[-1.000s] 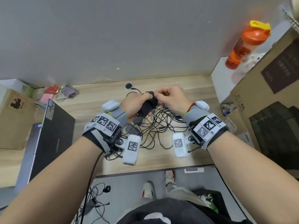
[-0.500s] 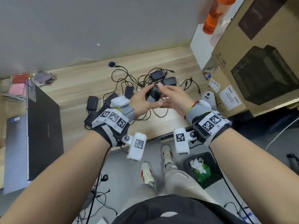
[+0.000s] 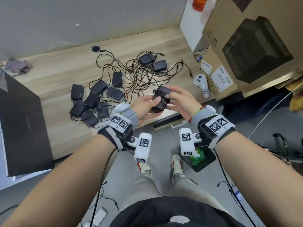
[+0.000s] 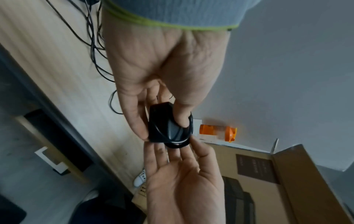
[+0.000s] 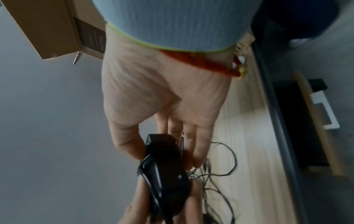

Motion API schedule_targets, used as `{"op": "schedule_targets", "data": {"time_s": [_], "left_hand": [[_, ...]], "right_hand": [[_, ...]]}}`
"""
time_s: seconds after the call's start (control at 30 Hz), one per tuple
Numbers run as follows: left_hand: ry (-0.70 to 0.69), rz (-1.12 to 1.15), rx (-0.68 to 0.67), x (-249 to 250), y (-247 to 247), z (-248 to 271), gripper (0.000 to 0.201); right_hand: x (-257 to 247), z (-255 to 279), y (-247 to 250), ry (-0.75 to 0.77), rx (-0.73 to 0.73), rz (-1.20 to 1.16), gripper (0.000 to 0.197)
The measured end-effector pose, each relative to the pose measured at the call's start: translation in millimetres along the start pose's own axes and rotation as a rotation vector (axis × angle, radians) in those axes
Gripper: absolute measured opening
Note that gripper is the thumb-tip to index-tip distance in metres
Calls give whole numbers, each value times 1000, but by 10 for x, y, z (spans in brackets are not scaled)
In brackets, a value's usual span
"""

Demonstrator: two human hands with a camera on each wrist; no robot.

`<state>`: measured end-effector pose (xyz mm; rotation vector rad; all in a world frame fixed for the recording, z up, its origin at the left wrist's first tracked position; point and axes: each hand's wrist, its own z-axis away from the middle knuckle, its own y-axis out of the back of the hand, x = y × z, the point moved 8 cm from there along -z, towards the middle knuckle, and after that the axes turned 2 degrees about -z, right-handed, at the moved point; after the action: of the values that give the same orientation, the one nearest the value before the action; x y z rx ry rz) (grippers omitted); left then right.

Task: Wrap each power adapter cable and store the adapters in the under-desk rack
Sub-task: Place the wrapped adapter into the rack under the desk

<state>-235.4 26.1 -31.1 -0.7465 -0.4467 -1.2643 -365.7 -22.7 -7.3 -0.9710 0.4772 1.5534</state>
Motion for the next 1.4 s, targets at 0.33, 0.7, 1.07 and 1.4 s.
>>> {"op": "schedule_targets", "data": {"time_s": [0.33, 0.7, 1.07, 1.4], "left_hand": [[147, -229, 75, -1042, -291, -263, 37], [280, -248, 153, -2235, -538, -793, 24], [243, -193, 230, -2489, -566, -1310, 29], [209, -155, 182, -2795, -478, -1684, 31]], "right_hand": [[942, -76, 1237, -172, 167, 423, 5], [1912, -680, 2159, -247, 14, 1102, 21], [2043, -1582, 2120, -98, -72, 1503, 70], [2497, -2060, 2292, -79, -84, 1528, 84]]}}
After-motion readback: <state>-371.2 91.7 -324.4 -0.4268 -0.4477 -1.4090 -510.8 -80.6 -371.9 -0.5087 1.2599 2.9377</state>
